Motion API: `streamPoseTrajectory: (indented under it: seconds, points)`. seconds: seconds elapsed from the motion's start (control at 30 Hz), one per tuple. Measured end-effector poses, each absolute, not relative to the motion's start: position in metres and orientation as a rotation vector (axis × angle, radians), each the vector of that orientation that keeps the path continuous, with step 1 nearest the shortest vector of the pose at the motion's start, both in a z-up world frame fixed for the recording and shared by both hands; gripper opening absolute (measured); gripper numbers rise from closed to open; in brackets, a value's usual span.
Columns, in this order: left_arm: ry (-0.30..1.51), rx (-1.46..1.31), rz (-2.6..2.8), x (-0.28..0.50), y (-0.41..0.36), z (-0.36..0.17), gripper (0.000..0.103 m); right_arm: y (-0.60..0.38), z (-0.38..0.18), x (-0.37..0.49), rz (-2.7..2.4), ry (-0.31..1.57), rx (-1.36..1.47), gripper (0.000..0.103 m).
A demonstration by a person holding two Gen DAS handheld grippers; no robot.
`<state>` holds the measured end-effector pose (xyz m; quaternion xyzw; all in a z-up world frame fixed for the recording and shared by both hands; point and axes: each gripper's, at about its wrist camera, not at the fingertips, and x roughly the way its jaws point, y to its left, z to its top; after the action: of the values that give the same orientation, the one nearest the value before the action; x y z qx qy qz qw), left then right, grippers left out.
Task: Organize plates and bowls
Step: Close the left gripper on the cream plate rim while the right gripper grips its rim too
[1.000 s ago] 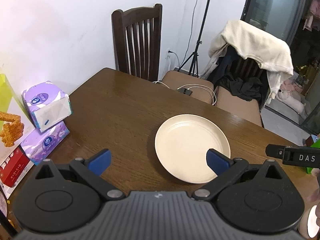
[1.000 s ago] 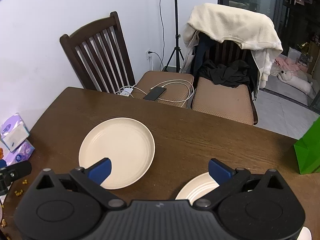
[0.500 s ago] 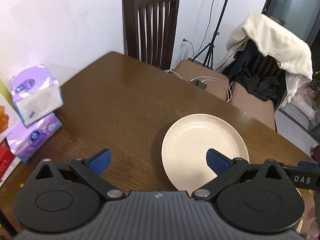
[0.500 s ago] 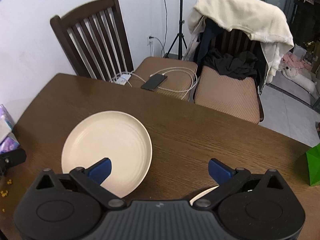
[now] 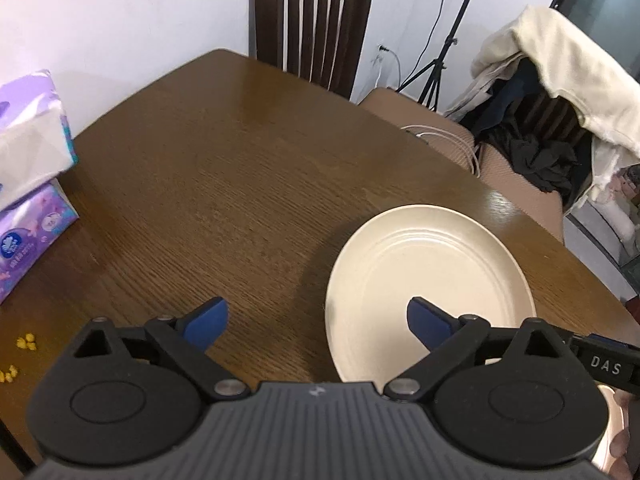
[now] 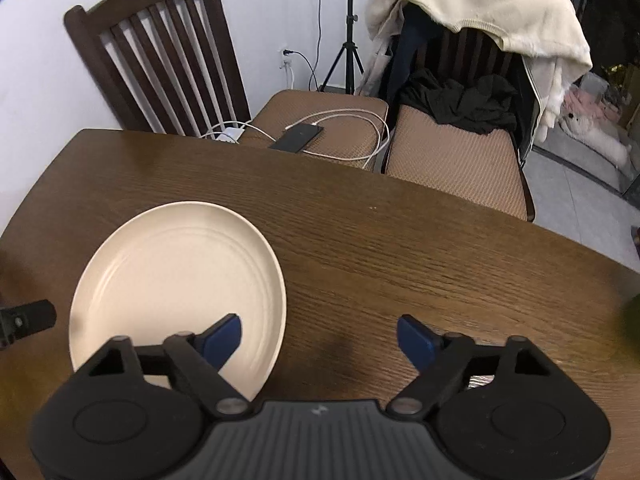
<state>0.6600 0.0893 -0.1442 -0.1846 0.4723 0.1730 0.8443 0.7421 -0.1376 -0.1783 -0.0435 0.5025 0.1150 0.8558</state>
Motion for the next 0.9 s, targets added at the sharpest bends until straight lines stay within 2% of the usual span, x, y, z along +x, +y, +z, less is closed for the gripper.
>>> streamPoseTrajectory:
  seconds: [0.2, 0.3, 0.43, 0.5, 0.57, 0.63, 0.7, 0.73, 0.87, 0.9]
  points:
    - [1.020, -0.382, 0.372, 0.675, 0.094, -0.162, 0.097, -0.124, -0.193, 0.752, 0.254, 1.072, -0.080, 0.070]
    - [1.037, -0.385, 0.371, 0.680, 0.096, -0.170, 0.091, -0.117, -0.201, 0.753, 0.255, 1.086, -0.077, 0.067]
    - [1.051, -0.420, 0.348, 0.683, 0.102, -0.178, 0.076, -0.114, -0.209, 0.755, 0.262, 1.104, -0.064, 0.052]
    - [1.053, -0.430, 0.338, 0.684, 0.104, -0.181, 0.074, -0.114, -0.212, 0.756, 0.263, 1.109, -0.056, 0.052]
    - [1.067, -0.446, 0.332, 0.685, 0.107, -0.186, 0.062, -0.114, -0.215, 0.758, 0.260, 1.116, -0.054, 0.051]
    - [1.067, -0.461, 0.330, 0.687, 0.109, -0.188, 0.056, -0.114, -0.215, 0.759, 0.263, 1.111, -0.047, 0.049]
    - [1.061, -0.473, 0.310, 0.688, 0.111, -0.189, 0.046, -0.113, -0.215, 0.758, 0.270, 1.112, -0.045, 0.045]
    - [1.062, -0.478, 0.299, 0.689, 0.111, -0.190, 0.037, -0.114, -0.215, 0.759, 0.276, 1.113, -0.041, 0.041]
    - [1.063, -0.451, 0.273, 0.693, 0.108, -0.190, 0.023, -0.113, -0.213, 0.759, 0.295, 1.115, -0.022, 0.028]
    - [1.063, -0.449, 0.264, 0.694, 0.108, -0.190, 0.021, -0.113, -0.213, 0.759, 0.299, 1.115, -0.022, 0.028]
